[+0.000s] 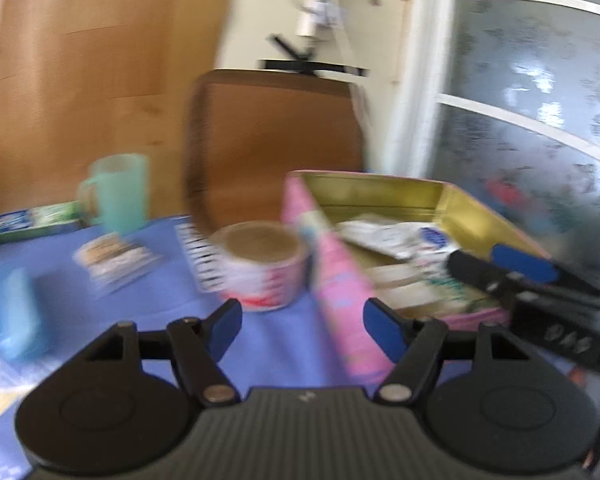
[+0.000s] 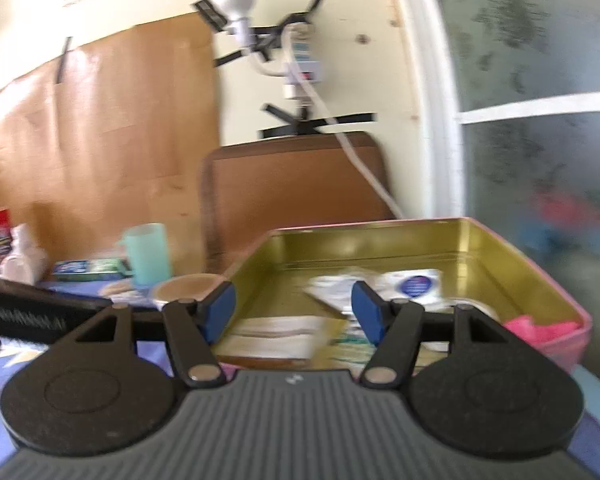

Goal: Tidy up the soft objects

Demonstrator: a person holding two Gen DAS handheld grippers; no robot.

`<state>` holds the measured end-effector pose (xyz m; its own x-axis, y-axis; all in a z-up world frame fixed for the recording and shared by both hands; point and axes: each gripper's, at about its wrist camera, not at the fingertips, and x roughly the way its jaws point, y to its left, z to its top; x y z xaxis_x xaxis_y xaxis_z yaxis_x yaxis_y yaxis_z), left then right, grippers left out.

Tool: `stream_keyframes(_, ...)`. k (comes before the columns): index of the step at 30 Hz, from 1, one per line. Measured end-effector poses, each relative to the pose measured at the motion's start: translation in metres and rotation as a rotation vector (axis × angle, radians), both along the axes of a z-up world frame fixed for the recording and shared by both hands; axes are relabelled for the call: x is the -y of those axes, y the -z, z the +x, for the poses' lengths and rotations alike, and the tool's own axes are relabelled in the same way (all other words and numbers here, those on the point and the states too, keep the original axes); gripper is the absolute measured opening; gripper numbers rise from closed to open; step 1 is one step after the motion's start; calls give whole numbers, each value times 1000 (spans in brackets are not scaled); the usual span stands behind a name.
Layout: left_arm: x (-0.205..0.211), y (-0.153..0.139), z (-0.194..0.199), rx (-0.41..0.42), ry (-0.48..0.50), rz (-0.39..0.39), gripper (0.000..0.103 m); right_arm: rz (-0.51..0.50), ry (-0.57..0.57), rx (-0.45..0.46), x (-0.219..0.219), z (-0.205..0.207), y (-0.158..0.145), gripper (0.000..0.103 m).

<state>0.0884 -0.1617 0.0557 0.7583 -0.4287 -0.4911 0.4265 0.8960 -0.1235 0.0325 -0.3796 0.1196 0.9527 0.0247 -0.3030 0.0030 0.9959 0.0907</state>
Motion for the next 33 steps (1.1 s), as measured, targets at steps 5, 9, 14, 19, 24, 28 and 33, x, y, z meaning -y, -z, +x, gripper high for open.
stream_keyframes(5,-68,18,6,-19,-154,25,69,-23,-161,-21,-46,8,-6,66)
stream_keyframes(9,-111,37,17,-51,-310,105,69,-19,-270,-80,-81,24,-1,66)
stream_keyframes(14,-142,50,23,-84,-388,105,69,24,-328,-193,-109,47,19,66)
stream_keyframes(19,-150,57,20,-93,-379,72,70,61,-322,-305,-121,58,44,66)
stream_keyframes(24,-147,59,21,-97,-362,72,70,73,-302,-334,-121,57,50,66)
stream_keyframes(28,-146,59,21,-96,-358,71,71,64,-299,-330,-123,53,50,66)
stream_keyframes(33,-145,59,20,-91,-358,71,73,62,-297,-332,-125,56,51,67)
